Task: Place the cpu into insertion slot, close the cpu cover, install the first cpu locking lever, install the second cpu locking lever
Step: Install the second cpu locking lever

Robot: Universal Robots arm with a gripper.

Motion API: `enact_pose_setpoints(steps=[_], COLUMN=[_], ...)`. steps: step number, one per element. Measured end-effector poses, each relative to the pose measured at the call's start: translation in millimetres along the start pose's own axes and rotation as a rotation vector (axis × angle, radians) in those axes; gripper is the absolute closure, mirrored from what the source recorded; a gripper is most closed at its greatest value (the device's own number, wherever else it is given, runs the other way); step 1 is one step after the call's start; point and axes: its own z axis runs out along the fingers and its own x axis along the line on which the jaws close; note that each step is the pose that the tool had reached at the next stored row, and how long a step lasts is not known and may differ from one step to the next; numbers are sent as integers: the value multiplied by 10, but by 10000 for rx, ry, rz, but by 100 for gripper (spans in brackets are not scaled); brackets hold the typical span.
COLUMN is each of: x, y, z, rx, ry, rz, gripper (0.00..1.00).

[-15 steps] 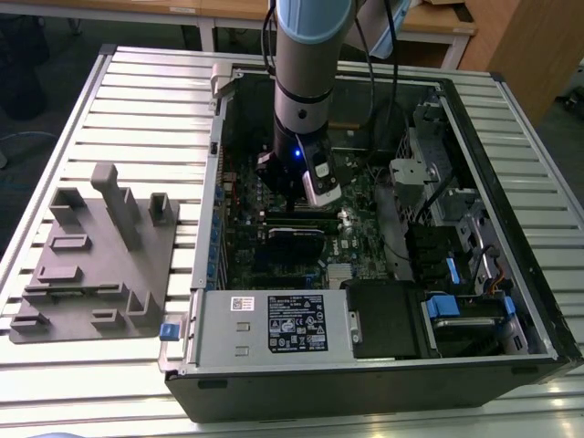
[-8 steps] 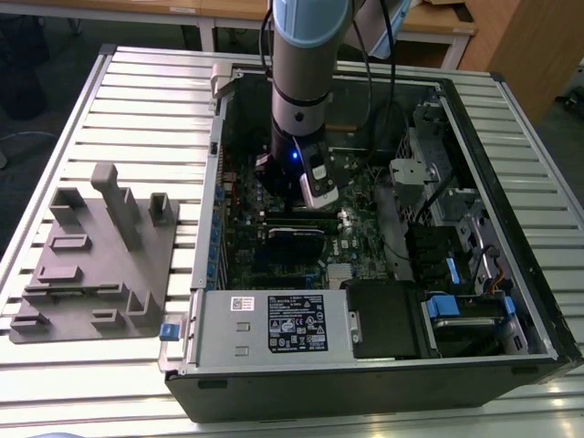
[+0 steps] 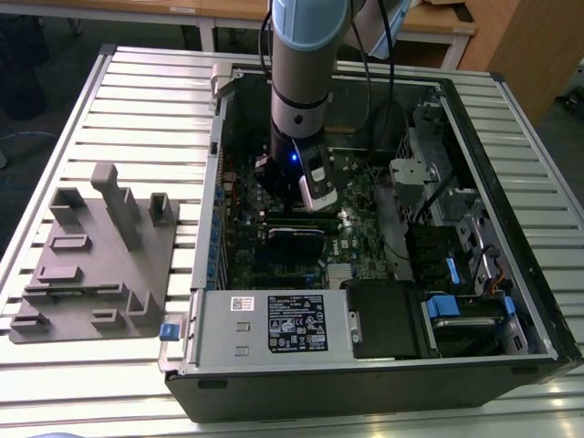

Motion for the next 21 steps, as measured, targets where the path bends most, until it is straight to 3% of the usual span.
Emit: enact_pose_setpoints(steps=[2,5,12,21], x=[2,2,11,25], y=[0,0,-2,-5], z=[0,0,12,18], rx=[-84,-154,-180,-345], ry=[8,17,20,35], rz=[0,0,-1,-2], gripper=[89,89,89,89])
